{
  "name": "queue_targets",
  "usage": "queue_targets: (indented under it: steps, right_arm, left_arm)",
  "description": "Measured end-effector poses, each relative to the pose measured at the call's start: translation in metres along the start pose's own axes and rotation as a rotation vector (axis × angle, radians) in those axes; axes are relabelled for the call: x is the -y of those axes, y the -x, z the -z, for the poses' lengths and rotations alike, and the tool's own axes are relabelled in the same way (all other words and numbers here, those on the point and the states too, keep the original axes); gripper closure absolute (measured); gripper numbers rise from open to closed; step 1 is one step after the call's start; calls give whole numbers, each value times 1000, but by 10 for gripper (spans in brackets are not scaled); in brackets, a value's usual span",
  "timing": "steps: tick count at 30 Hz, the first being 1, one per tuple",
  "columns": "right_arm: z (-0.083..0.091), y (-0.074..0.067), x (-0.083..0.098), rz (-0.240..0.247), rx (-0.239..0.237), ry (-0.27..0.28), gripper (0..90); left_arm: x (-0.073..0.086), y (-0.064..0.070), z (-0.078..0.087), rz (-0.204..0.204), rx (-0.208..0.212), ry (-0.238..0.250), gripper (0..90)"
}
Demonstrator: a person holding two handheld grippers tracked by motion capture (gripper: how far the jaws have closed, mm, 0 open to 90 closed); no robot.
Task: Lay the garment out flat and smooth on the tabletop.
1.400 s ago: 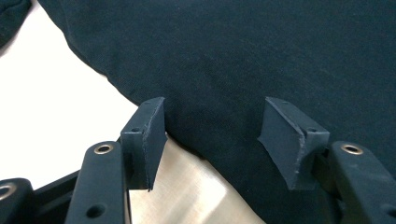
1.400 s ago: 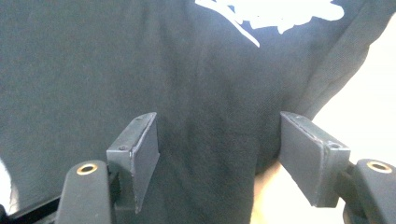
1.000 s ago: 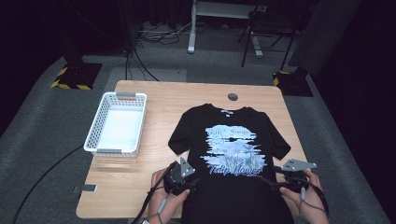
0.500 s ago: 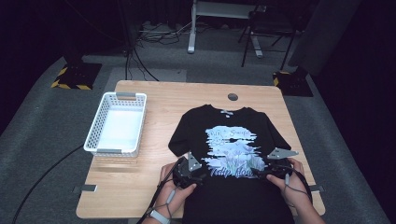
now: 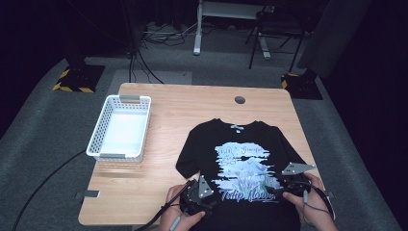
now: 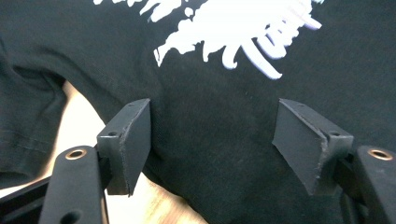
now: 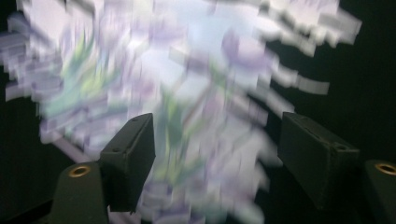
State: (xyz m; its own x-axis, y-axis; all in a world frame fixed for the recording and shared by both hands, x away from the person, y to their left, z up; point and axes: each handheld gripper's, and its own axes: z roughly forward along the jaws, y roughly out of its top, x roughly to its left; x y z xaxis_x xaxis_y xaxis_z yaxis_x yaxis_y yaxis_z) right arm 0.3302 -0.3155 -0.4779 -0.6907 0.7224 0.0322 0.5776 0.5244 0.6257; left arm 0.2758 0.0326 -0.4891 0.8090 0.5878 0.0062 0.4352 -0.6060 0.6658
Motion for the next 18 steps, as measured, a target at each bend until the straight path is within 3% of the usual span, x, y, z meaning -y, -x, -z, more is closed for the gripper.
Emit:
queue_targets:
  steps: [3,5,7,8,13,18]
  right_arm:
    - [-13,5,-14,-2,14,65,219]
    - [-25,9,-18,3,36,64,200]
    - [-35,12,-18,-10,39,49,166]
    - [-38,12,-17,-10,43,71,156]
    - [-39,11,-8,-7,50,139,166]
    - [-37,10,-5,-3,44,145,175]
  left_arm:
    - [-4,-4,6,14,-10,30,289]
    - [-5,-10,11,25,-30,48,289]
    - [-4,-17,17,30,-72,59,284]
    - [-4,-21,19,22,-98,60,281]
    - [-3,-37,29,60,-137,85,280]
    - [-6,-50,36,84,-172,104,282]
